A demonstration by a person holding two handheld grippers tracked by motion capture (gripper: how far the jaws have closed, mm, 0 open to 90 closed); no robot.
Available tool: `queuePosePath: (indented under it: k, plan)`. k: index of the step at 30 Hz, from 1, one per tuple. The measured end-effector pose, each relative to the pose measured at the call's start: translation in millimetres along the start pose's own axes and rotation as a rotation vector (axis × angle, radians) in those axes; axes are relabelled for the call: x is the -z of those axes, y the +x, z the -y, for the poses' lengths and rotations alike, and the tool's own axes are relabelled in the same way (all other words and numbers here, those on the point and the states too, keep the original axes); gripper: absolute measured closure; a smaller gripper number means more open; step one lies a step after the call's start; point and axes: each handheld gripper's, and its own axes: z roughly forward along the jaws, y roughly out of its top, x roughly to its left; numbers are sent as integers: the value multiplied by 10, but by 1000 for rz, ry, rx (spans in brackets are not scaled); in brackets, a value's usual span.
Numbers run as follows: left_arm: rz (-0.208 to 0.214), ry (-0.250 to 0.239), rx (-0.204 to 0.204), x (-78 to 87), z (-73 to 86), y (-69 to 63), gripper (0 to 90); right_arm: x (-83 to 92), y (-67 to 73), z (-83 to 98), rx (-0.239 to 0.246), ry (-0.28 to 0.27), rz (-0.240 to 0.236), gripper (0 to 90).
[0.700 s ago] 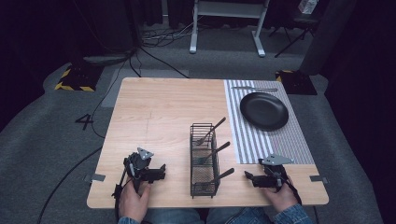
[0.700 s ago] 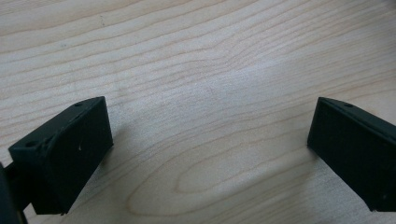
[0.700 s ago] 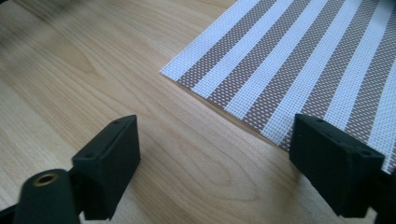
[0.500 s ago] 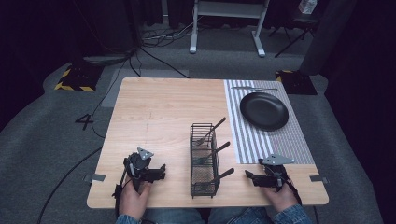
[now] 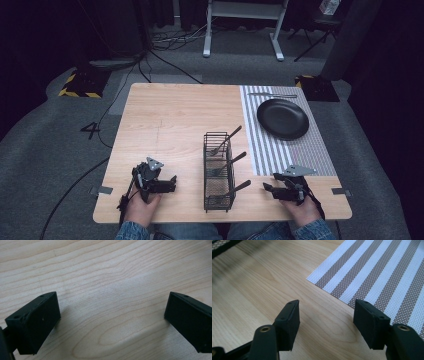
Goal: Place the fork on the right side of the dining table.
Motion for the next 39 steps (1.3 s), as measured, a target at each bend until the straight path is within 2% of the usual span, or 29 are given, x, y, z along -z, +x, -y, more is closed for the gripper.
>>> queuePosePath:
  k: [11, 20, 30, 39]
  plan:
    - [0, -3, -2, -9, -6, -2, 2, 210, 24, -178, -49, -27, -47, 401]
    - [0, -3, -2, -9, -6, -2, 2, 421, 95, -350, -37, -49, -55, 409]
    - [0, -2, -2, -8, -6, -2, 2, 651, 326, -609, 27, -68, -91, 420]
    - [0, -2, -3, -7, -5, -2, 2, 776, 520, -744, 74, -72, -129, 434]
